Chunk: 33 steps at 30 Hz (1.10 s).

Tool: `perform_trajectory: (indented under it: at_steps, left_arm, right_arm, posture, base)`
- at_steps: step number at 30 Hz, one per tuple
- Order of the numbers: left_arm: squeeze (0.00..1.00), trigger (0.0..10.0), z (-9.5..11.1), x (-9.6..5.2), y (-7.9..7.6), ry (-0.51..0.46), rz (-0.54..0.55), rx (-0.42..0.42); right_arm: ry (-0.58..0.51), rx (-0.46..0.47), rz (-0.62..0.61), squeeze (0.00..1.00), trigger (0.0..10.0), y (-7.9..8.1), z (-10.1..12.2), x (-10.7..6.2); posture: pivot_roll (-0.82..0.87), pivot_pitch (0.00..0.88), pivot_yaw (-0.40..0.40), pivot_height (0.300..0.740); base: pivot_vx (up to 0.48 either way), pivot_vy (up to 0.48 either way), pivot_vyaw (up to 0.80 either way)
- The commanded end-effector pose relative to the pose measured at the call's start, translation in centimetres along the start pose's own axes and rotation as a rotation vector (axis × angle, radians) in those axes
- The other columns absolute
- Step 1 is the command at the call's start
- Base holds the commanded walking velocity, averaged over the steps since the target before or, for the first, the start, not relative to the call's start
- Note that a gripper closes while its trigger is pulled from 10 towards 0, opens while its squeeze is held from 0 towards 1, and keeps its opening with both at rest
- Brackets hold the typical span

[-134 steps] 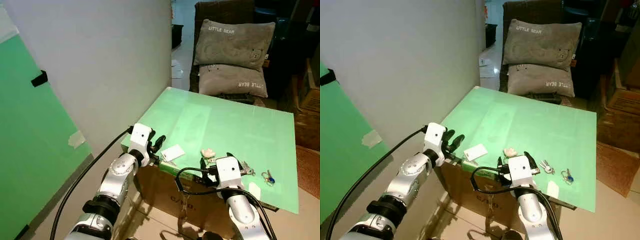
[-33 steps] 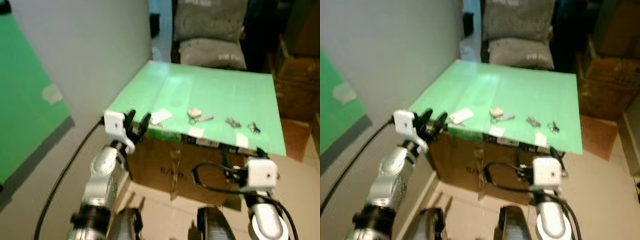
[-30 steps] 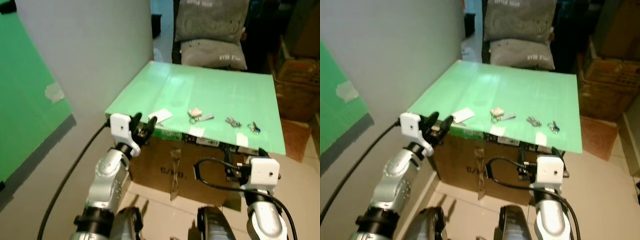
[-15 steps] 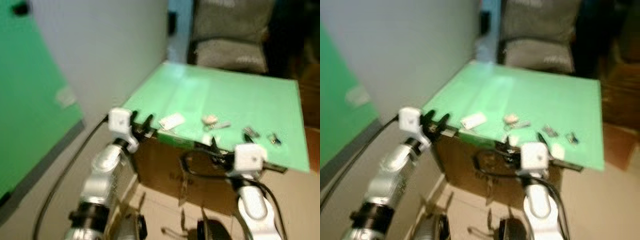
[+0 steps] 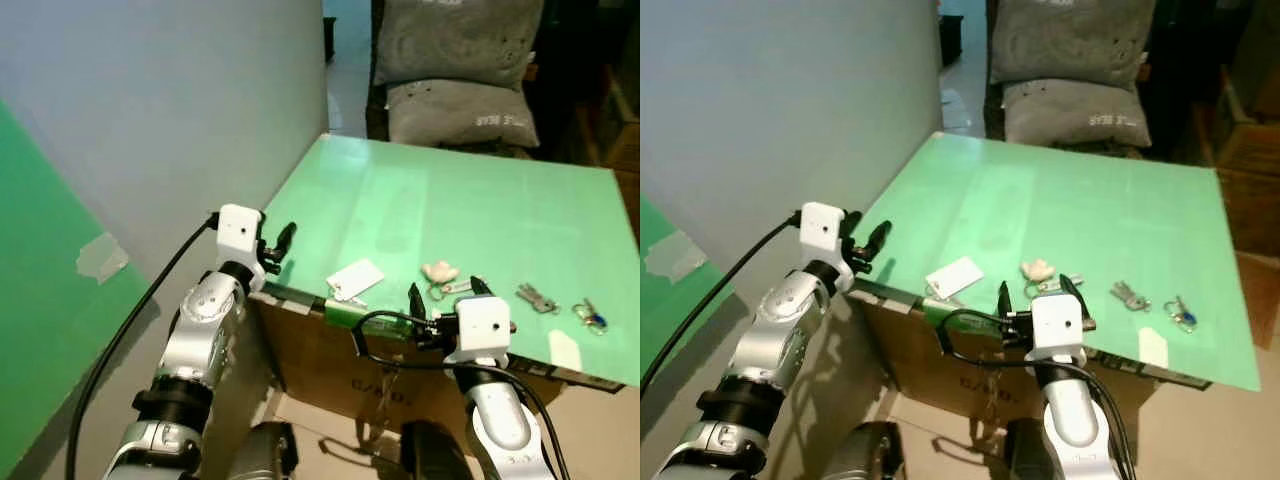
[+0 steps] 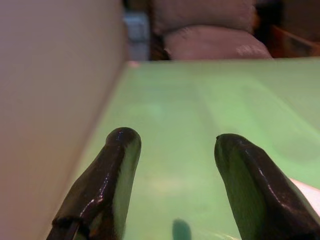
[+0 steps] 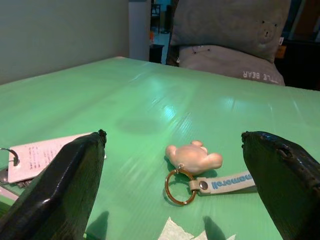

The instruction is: Hang keys on a hook

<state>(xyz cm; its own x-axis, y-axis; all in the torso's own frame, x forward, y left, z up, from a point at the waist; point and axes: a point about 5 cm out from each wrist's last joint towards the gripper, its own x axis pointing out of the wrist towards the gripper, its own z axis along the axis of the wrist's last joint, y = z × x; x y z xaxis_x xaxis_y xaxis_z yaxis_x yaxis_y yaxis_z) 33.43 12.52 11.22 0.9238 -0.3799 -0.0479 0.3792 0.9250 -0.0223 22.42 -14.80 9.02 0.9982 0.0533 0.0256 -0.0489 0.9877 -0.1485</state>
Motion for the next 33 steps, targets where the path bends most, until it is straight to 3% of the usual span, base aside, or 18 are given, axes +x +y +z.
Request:
perform_trajectory:
  at_steps: [1,5,10,17,24,33]
  left_arm:
    - [0.0,10.0,0.6,0.8,-0.9,0.0,-0.086,-0.011]
    - [0.0,10.0,-0.4,0.7,-1.9,0.065,-0.259,-0.097]
    - [0.0,10.0,-1.5,0.4,-2.8,0.118,-0.38,-0.081]
    - [0.0,10.0,-3.3,1.0,-2.8,0.192,-0.34,-0.035]
    - [0.0,10.0,-2.8,1.5,-1.5,0.171,-0.261,-0.023]
    - [0.0,10.0,-3.4,1.0,-1.4,0.16,-0.28,-0.057]
  right_arm:
    - [0.017,-0.015,-0.014,0.0,10.0,-0.5,-0.2,-0.3]
    - [0.026,-0.002,-0.01,0.0,10.0,-0.4,-0.3,-0.2]
    - [0.052,0.013,-0.001,0.0,10.0,-0.1,-0.8,-0.5]
    - [0.072,0.021,0.015,0.0,10.0,0.2,-0.9,-1.2]
    - [0.091,0.014,0.025,0.0,10.0,0.2,-1.1,-2.0]
    - [0.097,0.005,0.029,0.0,10.0,0.0,-1.0,-2.2]
  posture:
    - [-0.21,0.0,0.115,0.626]
    - [-0.21,0.0,0.118,0.626]
    - [-0.22,0.0,0.123,0.626]
    - [-0.22,0.034,0.123,0.626]
    - [-0.22,0.052,0.121,0.626]
    - [-0.22,0.05,0.112,0.626]
  base:
    - [0.0,0.0,0.0]
    - [0.0,0.0,0.0]
    - [0.0,0.0,0.0]
    - [0.0,0.0,0.0]
    - [0.0,0.0,0.0]
    - [0.0,0.0,0.0]
